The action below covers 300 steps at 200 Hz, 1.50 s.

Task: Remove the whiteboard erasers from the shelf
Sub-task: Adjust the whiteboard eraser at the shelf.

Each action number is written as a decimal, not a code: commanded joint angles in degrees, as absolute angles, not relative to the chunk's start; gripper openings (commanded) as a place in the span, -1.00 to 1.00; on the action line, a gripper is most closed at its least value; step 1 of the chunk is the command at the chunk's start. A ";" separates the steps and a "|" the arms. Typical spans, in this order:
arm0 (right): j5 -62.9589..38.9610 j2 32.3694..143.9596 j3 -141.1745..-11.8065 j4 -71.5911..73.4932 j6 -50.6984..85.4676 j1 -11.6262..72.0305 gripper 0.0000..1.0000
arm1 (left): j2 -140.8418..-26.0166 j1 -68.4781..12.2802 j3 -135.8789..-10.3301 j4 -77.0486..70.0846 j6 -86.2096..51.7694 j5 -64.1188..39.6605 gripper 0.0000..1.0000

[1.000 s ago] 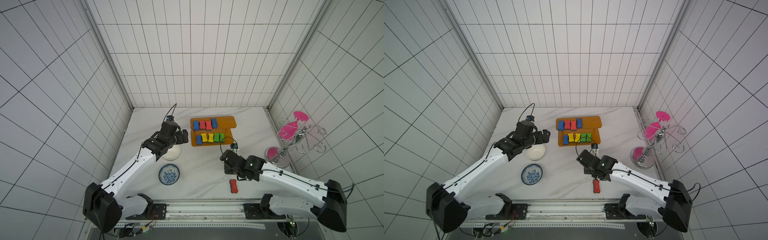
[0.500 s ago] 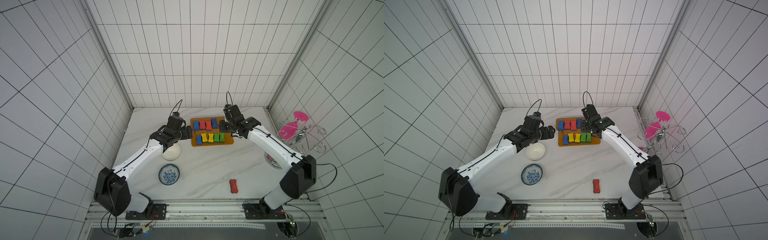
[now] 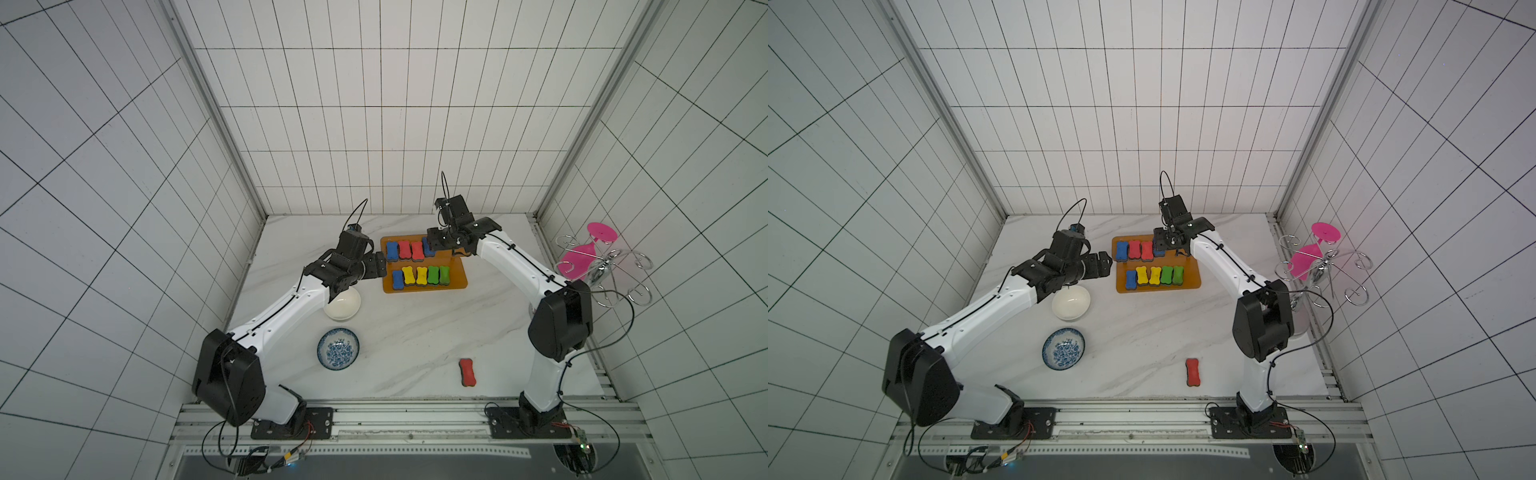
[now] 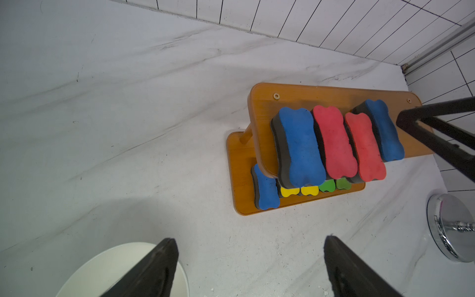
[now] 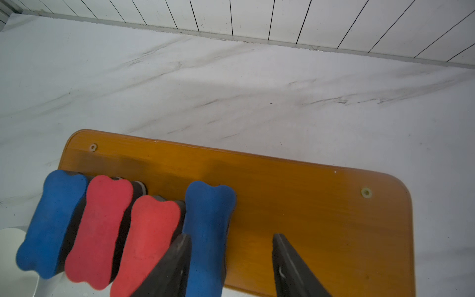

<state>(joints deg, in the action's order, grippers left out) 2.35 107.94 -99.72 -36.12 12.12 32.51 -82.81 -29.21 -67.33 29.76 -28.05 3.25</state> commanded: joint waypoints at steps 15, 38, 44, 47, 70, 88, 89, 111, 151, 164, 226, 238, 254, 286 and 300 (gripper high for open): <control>0.22 110.14 -102.87 -37.00 11.00 32.16 0.11 | -83.50 -29.38 -67.72 29.33 -27.64 3.70 0.85; 0.00 110.96 -103.24 -37.00 11.07 32.24 0.11 | -83.58 -29.31 -67.67 29.31 -27.59 3.84 0.85; 0.00 111.17 -103.28 -37.00 11.08 32.20 0.11 | -83.58 -29.27 -67.66 29.31 -27.60 3.73 0.85; -0.08 111.26 -103.42 -37.09 11.10 32.22 0.11 | -83.58 -29.27 -67.65 29.28 -27.56 3.72 0.85; 0.09 111.80 -103.51 -37.35 10.99 32.42 0.11 | -83.56 -28.86 -67.48 29.28 -27.61 3.43 0.85; 0.94 111.97 -103.17 -37.72 10.84 32.39 0.09 | -83.58 -28.60 -67.25 29.30 -27.76 2.93 0.85; 1.04 111.97 -103.13 -37.76 10.87 32.41 0.09 | -83.58 -28.63 -67.29 29.28 -27.81 2.92 0.85; 2.04 111.97 -102.49 -38.01 10.61 32.39 0.06 | -83.58 -28.23 -67.16 29.34 -27.99 2.25 0.85; 4.28 111.30 -101.03 -38.41 9.76 32.11 0.05 | -83.41 -27.94 -67.07 29.34 -28.12 2.06 0.85; 4.81 110.86 -100.55 -38.50 9.52 31.86 0.05 | -83.32 -27.95 -67.06 29.27 -28.12 2.09 0.85; 5.67 108.31 -102.98 -39.26 14.53 31.24 0.05 | -82.93 -27.89 -67.06 29.34 -28.55 2.19 0.85; 7.92 107.42 -103.71 -39.22 19.27 31.84 0.09 | -82.76 -27.95 -66.92 29.40 -28.66 2.36 0.85; 19.14 106.03 -103.27 -38.57 27.13 34.66 0.15 | -82.45 -27.95 -66.71 29.56 -29.26 2.66 0.85; 21.19 107.50 -106.02 -41.72 31.59 36.39 0.18 | -82.11 -27.96 -66.75 30.87 -29.88 3.17 0.85; 20.26 109.10 -107.31 -43.50 30.58 36.36 0.18 | -81.62 -28.02 -66.63 31.13 -29.88 3.33 0.85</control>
<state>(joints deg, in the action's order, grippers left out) 17.23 108.29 -104.20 -39.42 26.83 35.79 -83.22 -28.08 -67.26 30.22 -29.36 2.57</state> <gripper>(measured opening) 0.592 0.927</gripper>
